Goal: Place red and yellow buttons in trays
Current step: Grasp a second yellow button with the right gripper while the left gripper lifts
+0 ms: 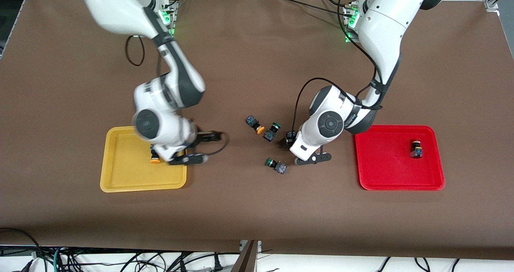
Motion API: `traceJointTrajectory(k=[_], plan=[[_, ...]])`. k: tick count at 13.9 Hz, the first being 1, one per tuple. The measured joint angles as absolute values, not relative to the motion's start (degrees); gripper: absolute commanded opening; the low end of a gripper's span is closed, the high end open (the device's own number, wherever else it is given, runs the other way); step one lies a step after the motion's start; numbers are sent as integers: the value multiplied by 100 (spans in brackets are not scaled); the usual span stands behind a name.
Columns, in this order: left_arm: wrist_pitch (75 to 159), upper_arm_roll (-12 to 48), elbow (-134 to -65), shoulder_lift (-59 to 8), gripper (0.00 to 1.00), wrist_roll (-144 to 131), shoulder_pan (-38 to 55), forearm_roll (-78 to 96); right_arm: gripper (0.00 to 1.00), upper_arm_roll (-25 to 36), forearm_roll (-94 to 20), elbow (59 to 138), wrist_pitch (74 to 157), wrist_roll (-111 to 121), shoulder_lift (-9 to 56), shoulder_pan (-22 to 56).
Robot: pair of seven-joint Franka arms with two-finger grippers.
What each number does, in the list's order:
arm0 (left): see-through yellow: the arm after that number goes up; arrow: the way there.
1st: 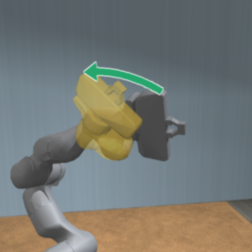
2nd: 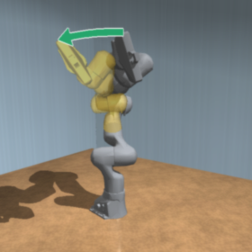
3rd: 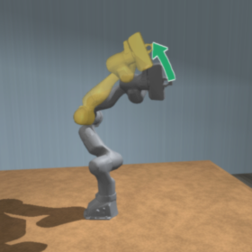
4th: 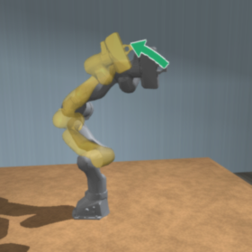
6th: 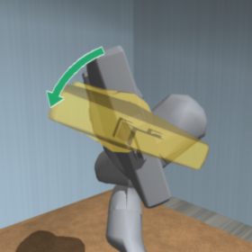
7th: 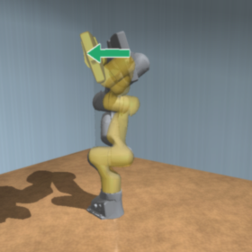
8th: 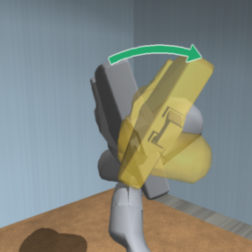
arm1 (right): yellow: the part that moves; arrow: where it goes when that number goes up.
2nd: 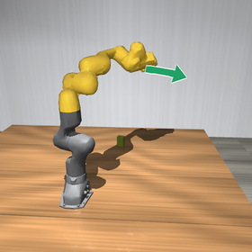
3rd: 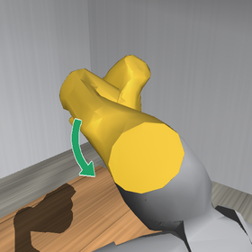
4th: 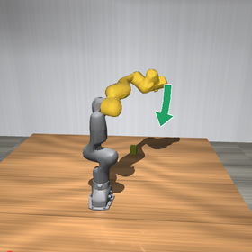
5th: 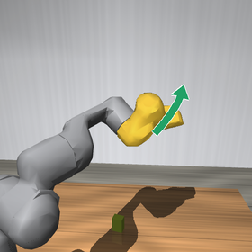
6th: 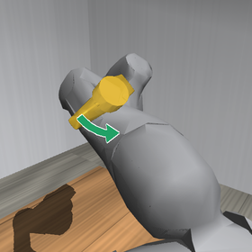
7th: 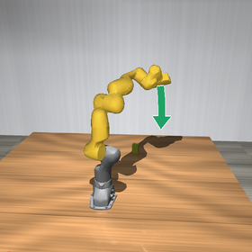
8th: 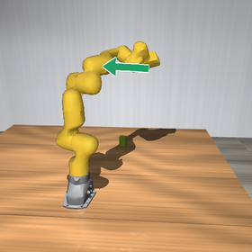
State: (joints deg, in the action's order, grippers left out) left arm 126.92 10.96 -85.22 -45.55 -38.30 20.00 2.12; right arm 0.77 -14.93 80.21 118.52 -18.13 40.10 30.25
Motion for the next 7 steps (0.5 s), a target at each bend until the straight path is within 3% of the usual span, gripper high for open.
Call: traceJointTrajectory(k=[1, 2, 4, 5, 7], plan=[[12698, 1093, -8524, -4608, 96, -3965, 2054, 86, 100, 82, -1485, 8029, 11999, -1973, 4062, 3293], [12706, 1092, -8525, -4663, 85, -4120, 2105, -47, 100, 89, -1455, 8042, 12139, -2048, 4125, 3502], [12719, 1090, -8526, -4752, 23, -4279, 2177, -201, 100, 109, -1240, 8059, 12322, -2068, 4243, 3763], [12723, 1090, -8526, -4777, 5, -4305, 2202, -214, 100, 113, -993, 8076, 12364, -2069, 4280, 3834], [12724, 1087, -8527, -4789, 0, -4349, 2217, -218, 100, 115, -652, 8196, 12556, -2069, 4315, 3961]])
